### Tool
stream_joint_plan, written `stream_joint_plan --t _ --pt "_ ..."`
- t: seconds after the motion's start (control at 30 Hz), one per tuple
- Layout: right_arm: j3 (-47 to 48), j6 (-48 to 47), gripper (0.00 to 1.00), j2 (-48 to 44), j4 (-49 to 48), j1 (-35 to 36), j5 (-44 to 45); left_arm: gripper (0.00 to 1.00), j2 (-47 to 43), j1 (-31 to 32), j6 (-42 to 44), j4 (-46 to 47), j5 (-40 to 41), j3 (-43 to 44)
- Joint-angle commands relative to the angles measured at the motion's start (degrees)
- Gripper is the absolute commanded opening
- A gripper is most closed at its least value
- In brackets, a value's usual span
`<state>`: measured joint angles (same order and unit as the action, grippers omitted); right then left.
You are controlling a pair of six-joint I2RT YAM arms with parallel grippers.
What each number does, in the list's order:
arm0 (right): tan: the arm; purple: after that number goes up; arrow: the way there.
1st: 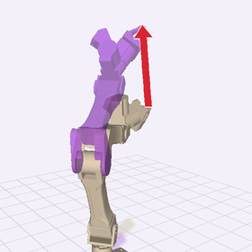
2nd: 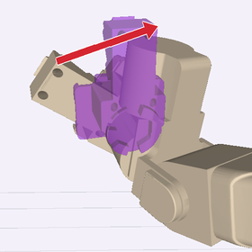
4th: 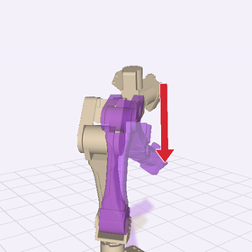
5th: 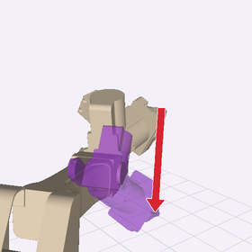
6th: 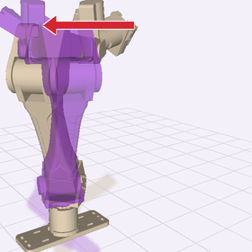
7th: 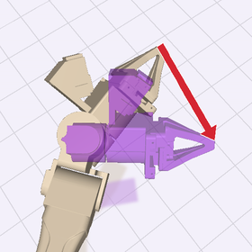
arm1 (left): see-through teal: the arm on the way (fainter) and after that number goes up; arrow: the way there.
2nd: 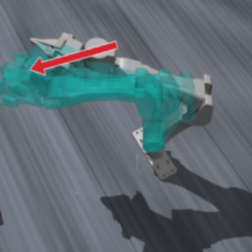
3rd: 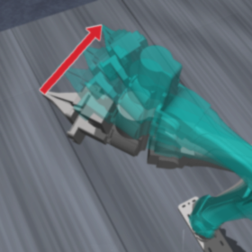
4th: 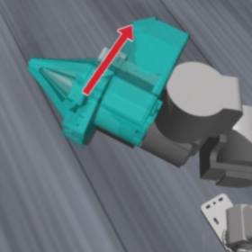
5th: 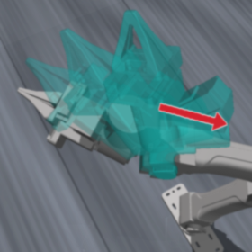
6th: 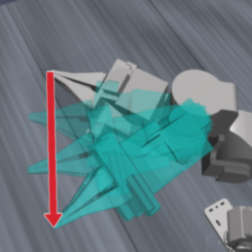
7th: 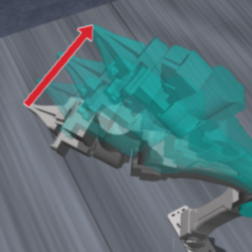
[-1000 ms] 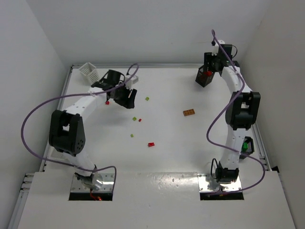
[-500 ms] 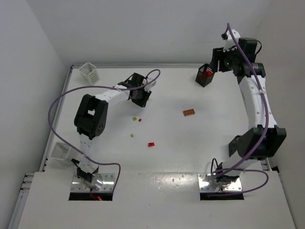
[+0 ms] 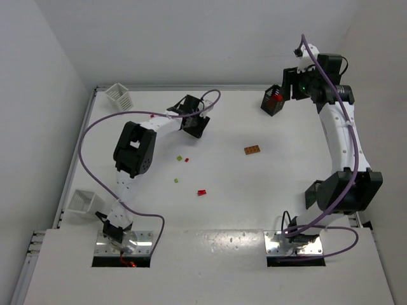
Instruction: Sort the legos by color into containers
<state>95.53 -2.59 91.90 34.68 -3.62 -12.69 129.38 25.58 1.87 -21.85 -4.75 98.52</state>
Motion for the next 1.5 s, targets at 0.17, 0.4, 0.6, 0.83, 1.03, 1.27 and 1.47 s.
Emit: stream_joint_plan --t 0.17,0.4,0.6,0.83,1.03,1.27,1.47 --pt "0.71 0.39 0.62 0.21 -1.28 -0.16 -1.46 0.50 5.35 1.05 0.06 -1.44 0.97 3.96" --pt "0.71 0.39 0.62 0.74 -1.28 -0.16 -1.46 0.39 4.13 0.53 0.06 -2.68 0.27 2.64" --pt "1.24 0.39 0.62 0.74 -1.28 -0.16 -1.46 0.29 1.41 -0.01 0.68 -3.91 0.27 0.18" --pt "1.24 0.39 0.62 0.74 -1.80 -0.16 -2.51 0.21 -0.44 -3.25 1.82 -4.52 0.27 -1.93" --pt "1.24 0.39 0.62 0.74 -1.80 0.89 -2.52 0.18 -6.41 -5.28 1.82 -4.52 -1.57 -1.23" --pt "1.24 0.39 0.62 0.74 -1.80 0.89 -3.04 0.18 -11.08 -12.83 -1.51 -3.99 -2.97 5.44" --pt "1.24 0.39 0.62 1.26 -1.80 0.89 -3.04 0.20 -12.40 -22.32 -5.03 0.92 -3.51 11.77"
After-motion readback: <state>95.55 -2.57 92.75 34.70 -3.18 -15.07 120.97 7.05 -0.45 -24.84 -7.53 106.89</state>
